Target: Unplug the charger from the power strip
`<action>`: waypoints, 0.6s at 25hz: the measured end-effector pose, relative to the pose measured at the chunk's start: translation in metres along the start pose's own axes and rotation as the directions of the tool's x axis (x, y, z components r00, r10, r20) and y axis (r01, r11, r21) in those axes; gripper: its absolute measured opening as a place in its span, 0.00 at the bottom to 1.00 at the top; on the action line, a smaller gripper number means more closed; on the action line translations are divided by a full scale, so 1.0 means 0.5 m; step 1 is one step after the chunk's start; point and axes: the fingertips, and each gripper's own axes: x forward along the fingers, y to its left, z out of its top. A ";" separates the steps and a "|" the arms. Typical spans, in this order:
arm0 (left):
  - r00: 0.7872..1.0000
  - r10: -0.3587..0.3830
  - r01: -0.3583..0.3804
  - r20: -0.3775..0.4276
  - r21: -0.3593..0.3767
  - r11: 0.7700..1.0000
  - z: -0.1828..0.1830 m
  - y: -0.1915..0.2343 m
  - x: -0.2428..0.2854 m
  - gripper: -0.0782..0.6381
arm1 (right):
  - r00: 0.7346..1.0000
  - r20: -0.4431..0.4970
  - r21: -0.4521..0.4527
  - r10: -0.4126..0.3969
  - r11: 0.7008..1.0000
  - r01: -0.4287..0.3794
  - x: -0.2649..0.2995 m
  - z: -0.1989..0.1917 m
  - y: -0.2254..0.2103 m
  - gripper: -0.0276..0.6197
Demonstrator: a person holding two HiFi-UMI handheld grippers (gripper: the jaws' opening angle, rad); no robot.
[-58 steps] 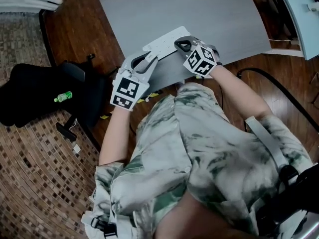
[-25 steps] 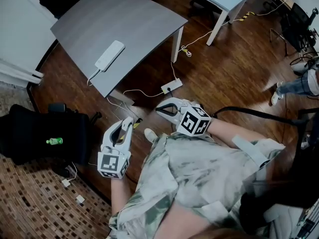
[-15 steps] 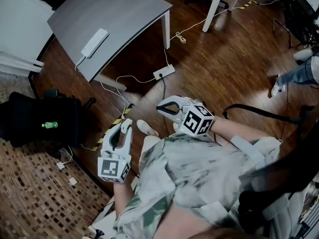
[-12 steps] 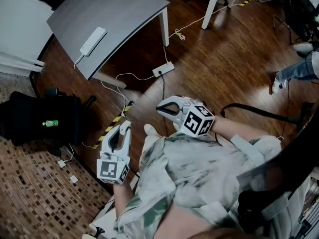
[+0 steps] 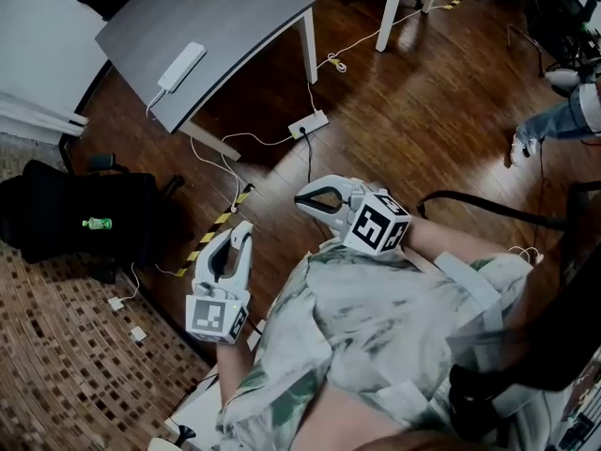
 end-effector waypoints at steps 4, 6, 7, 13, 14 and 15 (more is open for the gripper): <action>0.999 -0.040 0.040 0.007 0.019 0.999 -0.028 -0.020 -0.065 0.26 | 1.000 0.020 0.025 -0.015 1.000 0.015 0.010 0.038 0.068 0.05; 0.998 -0.055 0.055 0.010 0.018 0.998 -0.045 -0.023 -0.092 0.26 | 1.000 0.019 0.020 -0.018 1.000 0.017 0.018 0.052 0.101 0.05; 0.998 -0.062 0.062 0.013 0.013 0.998 -0.055 -0.025 -0.105 0.26 | 1.000 0.020 0.017 -0.022 1.000 0.022 0.021 0.059 0.118 0.05; 0.994 -0.111 0.111 0.013 0.028 0.993 -0.084 -0.057 -0.158 0.26 | 0.998 0.018 0.009 -0.052 0.999 0.052 0.011 0.079 0.201 0.05; 0.993 -0.118 0.118 0.013 0.036 0.992 -0.084 -0.062 -0.163 0.26 | 0.998 0.019 0.005 -0.056 0.998 0.056 0.007 0.082 0.210 0.05; 0.992 -0.126 0.126 0.014 0.043 0.991 -0.084 -0.067 -0.166 0.26 | 0.998 0.020 0.001 -0.062 0.998 0.062 0.004 0.085 0.218 0.05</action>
